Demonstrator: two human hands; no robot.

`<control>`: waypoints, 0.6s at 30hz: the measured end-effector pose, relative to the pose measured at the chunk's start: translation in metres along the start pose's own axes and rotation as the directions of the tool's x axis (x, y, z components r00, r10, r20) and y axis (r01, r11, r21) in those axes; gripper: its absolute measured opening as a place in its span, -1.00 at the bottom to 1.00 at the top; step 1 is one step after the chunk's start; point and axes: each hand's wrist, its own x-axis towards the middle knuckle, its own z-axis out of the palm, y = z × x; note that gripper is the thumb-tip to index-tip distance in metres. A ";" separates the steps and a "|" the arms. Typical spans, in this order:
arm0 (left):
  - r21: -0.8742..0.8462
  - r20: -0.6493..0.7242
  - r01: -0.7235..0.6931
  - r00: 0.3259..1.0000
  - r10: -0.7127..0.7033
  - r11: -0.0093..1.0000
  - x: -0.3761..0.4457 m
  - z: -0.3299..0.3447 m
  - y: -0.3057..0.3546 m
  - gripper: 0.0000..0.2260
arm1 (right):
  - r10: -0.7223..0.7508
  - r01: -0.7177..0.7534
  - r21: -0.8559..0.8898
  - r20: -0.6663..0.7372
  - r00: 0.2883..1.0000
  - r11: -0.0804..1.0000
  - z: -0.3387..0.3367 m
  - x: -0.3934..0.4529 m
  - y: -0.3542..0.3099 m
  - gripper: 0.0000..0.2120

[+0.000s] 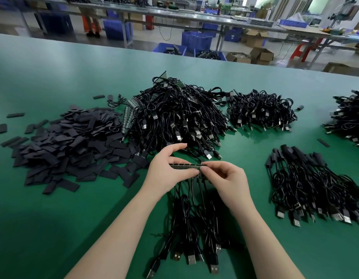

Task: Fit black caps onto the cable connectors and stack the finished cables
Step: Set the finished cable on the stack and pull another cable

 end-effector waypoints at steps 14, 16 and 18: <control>0.042 0.001 -0.036 0.999 0.036 0.998 -0.003 0.003 0.004 -0.52 | -0.054 0.053 -0.063 -0.004 0.999 0.997 0.002 0.000 0.000 -0.77; 0.037 -0.009 -0.037 0.999 0.038 0.999 -0.004 0.003 0.005 -0.56 | -0.078 0.075 -0.081 -0.031 0.996 0.994 0.004 -0.001 0.000 -0.76; 0.034 -0.023 -0.042 0.999 0.042 0.999 -0.004 0.004 0.007 -0.58 | -0.102 0.097 -0.083 -0.056 0.993 0.992 0.005 -0.002 -0.001 -0.76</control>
